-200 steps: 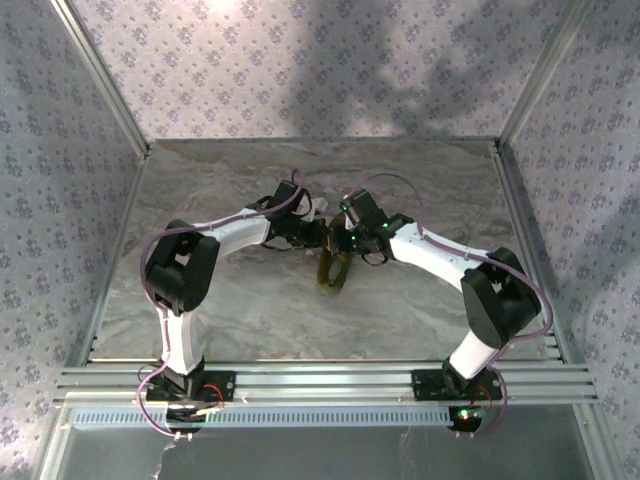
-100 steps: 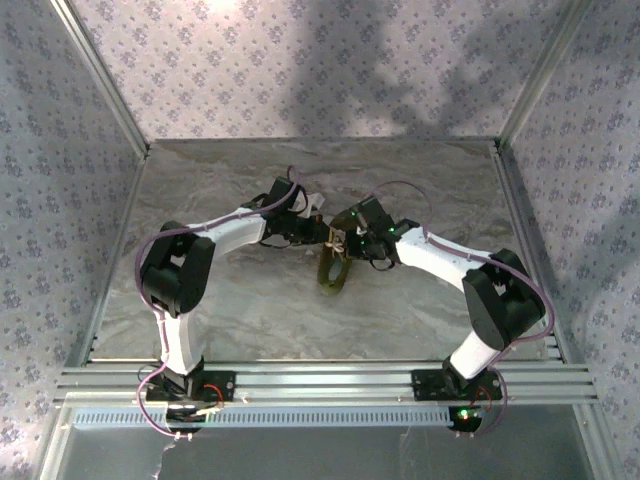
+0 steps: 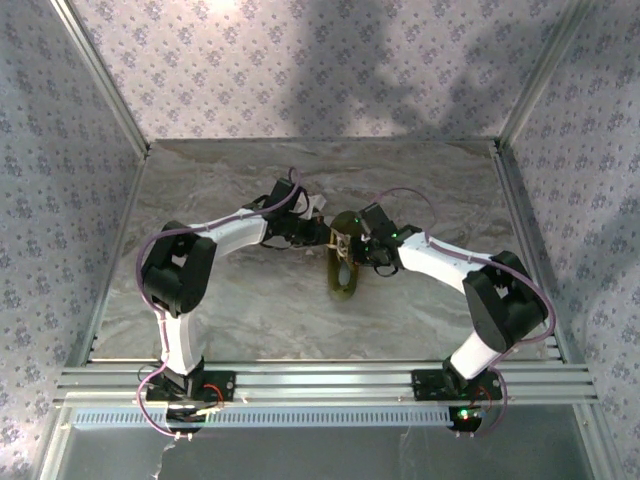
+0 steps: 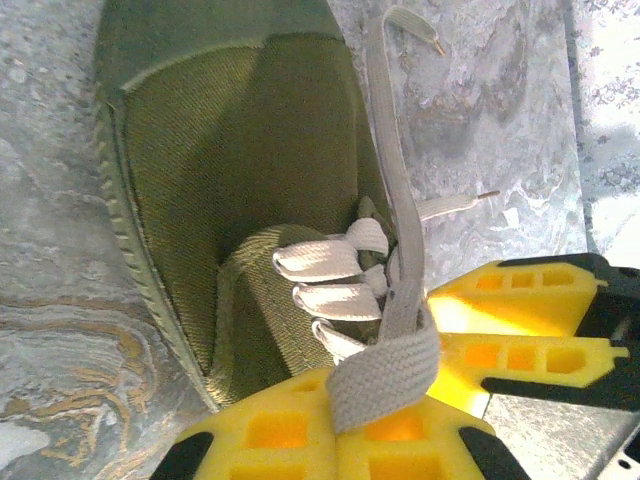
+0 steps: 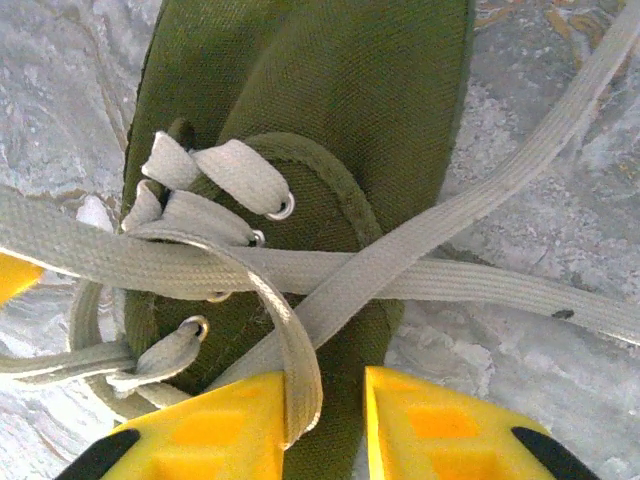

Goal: Tie the shoes

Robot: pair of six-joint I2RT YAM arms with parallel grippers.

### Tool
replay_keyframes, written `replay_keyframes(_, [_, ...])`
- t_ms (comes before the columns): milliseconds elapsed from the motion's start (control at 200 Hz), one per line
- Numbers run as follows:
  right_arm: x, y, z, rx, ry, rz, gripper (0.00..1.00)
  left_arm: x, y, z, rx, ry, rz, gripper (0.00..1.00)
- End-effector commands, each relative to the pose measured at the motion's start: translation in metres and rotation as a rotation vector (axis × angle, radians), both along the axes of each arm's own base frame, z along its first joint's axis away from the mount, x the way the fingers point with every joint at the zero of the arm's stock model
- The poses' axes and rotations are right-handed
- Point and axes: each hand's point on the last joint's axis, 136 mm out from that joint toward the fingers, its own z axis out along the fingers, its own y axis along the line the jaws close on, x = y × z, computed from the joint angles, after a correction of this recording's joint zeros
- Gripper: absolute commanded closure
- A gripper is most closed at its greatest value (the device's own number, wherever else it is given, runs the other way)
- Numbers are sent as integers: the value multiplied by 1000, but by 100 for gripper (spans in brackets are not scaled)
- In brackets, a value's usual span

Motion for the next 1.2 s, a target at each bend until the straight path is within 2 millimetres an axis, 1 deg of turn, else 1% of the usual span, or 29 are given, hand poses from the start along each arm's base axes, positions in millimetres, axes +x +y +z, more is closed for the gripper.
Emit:
replay_keyframes(0, [3,-14,25,-49,-112,24,62,-3,-10,2,-15,0,-31,100])
replay_keyframes(50, [5,-18,35,-61,-154,38,60,-3,-9,0,-8,1,-27,100])
replay_keyframes(110, [7,-20,43,-60,-184,81,59,-3,-9,-1,-7,0,-23,100])
replay_keyframes(200, [7,-19,45,-28,-181,158,60,-2,-8,-3,-5,4,-19,100])
replay_keyframes(265, [9,-19,44,-13,-173,176,60,-1,-9,-3,-7,4,-16,100])
replay_keyframes(320, [9,-15,45,8,-167,202,62,-1,-9,-3,-9,5,-14,100])
replay_keyframes(460, [11,-2,36,28,-131,269,65,-2,-10,-3,-8,5,-16,100])
replay_keyframes(650, [19,5,25,17,-107,290,69,-2,-11,-5,-5,8,-16,100])
replay_keyframes(854, [27,6,20,-3,-100,290,69,-2,-11,-4,-6,9,-18,100])
replay_keyframes(974, [28,9,19,5,-93,302,68,-2,-12,-4,-6,7,-19,100])
replay_keyframes(1074, [28,10,14,-2,-78,304,68,-2,-13,-4,-7,10,-22,100])
replay_keyframes(1199, [29,10,11,-2,-75,305,71,-1,-13,-4,-7,9,-22,100])
